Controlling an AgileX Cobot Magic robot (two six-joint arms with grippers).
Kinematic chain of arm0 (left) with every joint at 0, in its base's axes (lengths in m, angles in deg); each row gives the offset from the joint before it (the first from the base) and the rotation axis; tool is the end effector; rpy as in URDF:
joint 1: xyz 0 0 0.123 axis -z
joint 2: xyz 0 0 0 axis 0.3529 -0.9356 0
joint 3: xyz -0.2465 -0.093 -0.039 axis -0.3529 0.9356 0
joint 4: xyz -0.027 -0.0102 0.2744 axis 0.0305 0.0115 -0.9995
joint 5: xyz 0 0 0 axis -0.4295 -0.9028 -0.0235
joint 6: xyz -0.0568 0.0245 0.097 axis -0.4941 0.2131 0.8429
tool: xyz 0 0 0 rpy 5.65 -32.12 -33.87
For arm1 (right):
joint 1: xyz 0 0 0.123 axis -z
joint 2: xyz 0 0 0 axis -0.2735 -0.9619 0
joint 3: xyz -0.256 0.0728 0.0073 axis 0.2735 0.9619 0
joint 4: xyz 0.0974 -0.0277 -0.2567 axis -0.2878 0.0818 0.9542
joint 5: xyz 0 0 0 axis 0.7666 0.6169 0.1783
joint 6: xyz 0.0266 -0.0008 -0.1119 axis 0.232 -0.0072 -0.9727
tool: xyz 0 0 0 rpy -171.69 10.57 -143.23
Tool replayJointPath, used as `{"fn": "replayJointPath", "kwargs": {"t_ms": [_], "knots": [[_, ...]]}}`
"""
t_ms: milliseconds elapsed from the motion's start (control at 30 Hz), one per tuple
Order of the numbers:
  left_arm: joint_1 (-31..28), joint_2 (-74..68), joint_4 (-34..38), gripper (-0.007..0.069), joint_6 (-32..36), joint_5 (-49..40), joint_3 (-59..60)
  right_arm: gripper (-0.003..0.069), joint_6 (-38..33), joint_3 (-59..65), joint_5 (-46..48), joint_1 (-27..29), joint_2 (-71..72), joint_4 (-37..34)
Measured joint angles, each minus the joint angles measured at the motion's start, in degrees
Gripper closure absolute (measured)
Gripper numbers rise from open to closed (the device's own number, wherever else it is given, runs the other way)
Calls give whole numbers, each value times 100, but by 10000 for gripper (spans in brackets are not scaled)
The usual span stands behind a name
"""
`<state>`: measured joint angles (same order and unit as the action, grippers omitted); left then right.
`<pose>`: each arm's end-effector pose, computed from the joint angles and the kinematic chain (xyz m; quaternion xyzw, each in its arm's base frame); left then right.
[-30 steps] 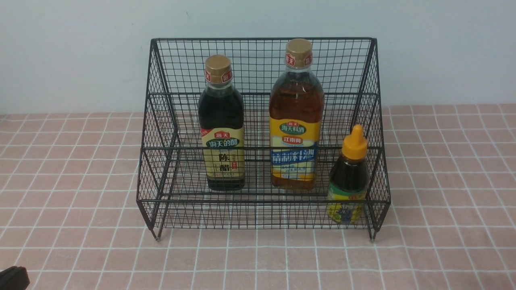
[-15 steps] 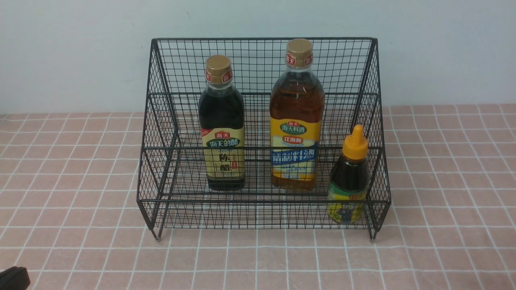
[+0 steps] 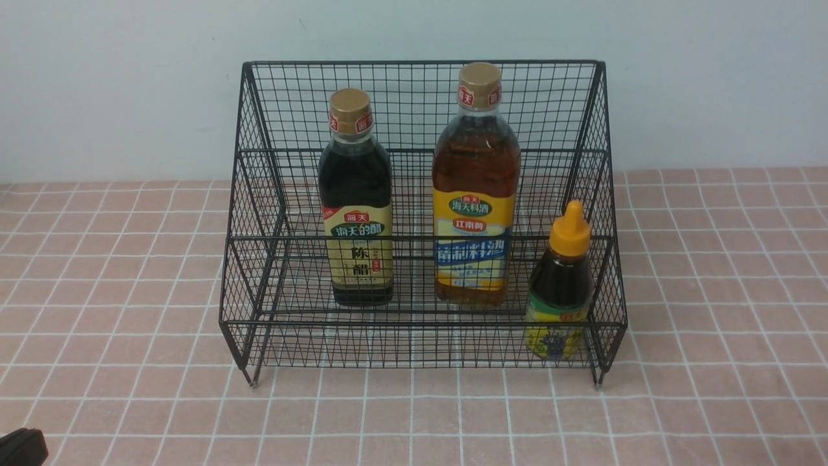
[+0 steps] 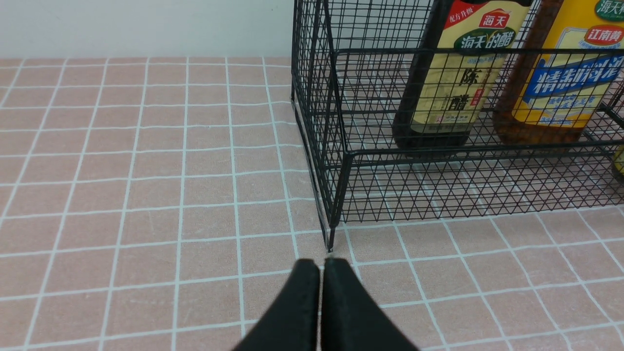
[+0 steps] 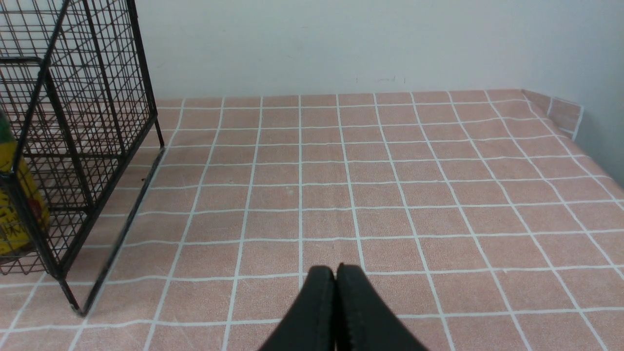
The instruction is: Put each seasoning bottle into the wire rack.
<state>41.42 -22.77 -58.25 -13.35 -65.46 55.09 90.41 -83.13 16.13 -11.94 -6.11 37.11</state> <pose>0.1093 -0.0269 0.2365 0.0448 0.8153 -0.1044 0.5678 0.1186 -0.0086 0.1656 0.0423 0.8035 -0.0116 0.5937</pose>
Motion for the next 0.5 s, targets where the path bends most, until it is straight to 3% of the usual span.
{"fn": "replayJointPath", "kwargs": {"t_ms": [300, 400, 500], "knots": [[0, 0, 12, 631, 96, 6, 0, 673, -5, 0, 0, 0, 0, 0], [0, 5, 129, 631, 396, 86, 26, 673, -5, 0, 0, 0, 0, 0], [-138, 130, 438, 631, 1112, 630, 272, 673, -11, 0, 0, 0, 0, 0]]}}
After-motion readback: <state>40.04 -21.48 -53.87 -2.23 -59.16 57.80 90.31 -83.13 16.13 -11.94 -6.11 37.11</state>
